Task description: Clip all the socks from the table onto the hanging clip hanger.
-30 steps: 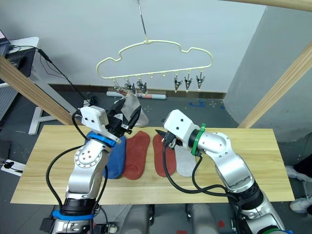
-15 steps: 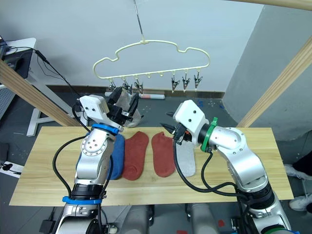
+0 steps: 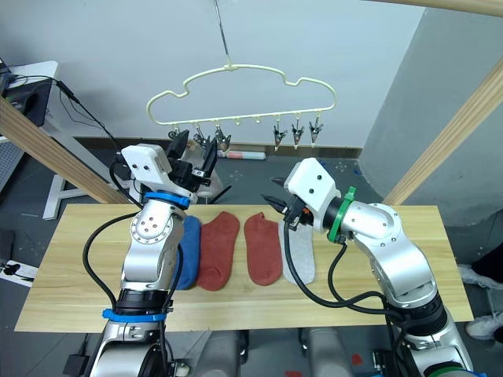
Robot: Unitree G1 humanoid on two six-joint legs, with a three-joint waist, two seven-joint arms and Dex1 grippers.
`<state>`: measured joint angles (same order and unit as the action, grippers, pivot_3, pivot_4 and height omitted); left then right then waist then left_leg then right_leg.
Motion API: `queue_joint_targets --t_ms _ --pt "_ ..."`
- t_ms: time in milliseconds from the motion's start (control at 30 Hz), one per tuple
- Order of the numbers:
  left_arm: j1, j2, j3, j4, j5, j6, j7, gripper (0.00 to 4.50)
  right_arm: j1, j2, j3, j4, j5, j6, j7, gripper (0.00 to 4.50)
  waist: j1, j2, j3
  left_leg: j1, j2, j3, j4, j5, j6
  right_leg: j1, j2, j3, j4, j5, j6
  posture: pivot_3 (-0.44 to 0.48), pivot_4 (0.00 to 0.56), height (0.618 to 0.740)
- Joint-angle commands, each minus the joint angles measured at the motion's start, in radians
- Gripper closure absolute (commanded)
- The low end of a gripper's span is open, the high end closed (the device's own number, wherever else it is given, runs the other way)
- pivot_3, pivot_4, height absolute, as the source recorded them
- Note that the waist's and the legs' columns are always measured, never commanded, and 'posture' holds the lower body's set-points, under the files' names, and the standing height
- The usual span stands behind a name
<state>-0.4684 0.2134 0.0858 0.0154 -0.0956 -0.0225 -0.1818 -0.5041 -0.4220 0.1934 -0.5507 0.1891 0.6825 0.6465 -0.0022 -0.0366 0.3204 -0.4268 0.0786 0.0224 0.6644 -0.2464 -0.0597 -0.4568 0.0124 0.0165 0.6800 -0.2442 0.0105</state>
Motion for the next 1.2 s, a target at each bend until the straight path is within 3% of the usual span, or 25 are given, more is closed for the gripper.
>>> queue_joint_targets --t_ms 33,600,700,867,967,1067,1200 --pt "-0.012 -0.006 0.006 -0.025 0.006 0.006 0.021 1.62 -0.009 -0.004 -0.025 -0.02 0.017 -0.024 -0.009 2.84 0.0 0.0 0.0 0.0 0.0 0.0 0.0 0.0 0.0 0.0 0.0 0.0 0.0 0.0 0.0 -0.02 0.338 0.703" --pt "-0.048 -0.017 -0.011 -0.013 0.014 0.025 0.034 1.62 -0.001 0.002 -0.039 -0.016 0.024 -0.017 -0.027 2.84 0.0 0.0 0.0 0.0 0.0 0.0 0.0 0.0 0.0 0.0 0.0 0.0 0.0 0.0 0.0 -0.023 0.339 0.703" --pt "-0.055 -0.021 -0.012 -0.008 0.014 0.018 0.035 2.23 0.0 0.002 -0.041 -0.017 0.026 -0.017 -0.031 2.8 0.0 0.0 0.0 0.0 0.0 0.0 0.0 0.0 0.0 0.0 0.0 0.0 0.0 0.0 0.0 -0.023 0.339 0.703" --pt "-0.053 -0.021 -0.015 -0.003 0.014 0.016 0.028 3.75 0.01 -0.001 -0.045 -0.023 0.041 -0.003 -0.043 2.8 0.0 0.0 0.0 0.0 0.0 0.0 0.0 0.0 0.0 0.0 0.0 0.0 0.0 0.0 0.0 -0.025 0.339 0.703" --pt "-0.046 -0.018 -0.014 -0.01 0.013 0.02 0.024 4.36 0.036 0.006 -0.044 -0.024 0.047 0.018 -0.067 2.8 0.0 0.0 0.0 0.0 0.0 0.0 0.0 0.0 0.0 0.0 0.0 0.0 0.0 0.0 0.0 -0.024 0.339 0.703" --pt "-0.044 -0.014 -0.009 -0.017 0.01 0.027 0.019 4.5 0.091 0.033 -0.017 -0.006 0.016 0.028 -0.126 2.19 0.0 0.0 0.0 0.0 0.0 0.0 0.0 0.0 0.0 0.0 0.0 0.0 0.0 0.0 0.0 -0.024 0.339 0.703" --pt "-0.05 -0.002 0.0 -0.028 -0.003 0.046 0.002 4.5 0.171 0.081 0.081 0.088 -0.109 0.02 -0.263 0.77 -0.001 0.0 0.0 0.001 0.0 0.001 0.0 0.0 0.0 0.0 0.0 0.001 0.0 0.0 0.0 -0.009 0.343 0.703"
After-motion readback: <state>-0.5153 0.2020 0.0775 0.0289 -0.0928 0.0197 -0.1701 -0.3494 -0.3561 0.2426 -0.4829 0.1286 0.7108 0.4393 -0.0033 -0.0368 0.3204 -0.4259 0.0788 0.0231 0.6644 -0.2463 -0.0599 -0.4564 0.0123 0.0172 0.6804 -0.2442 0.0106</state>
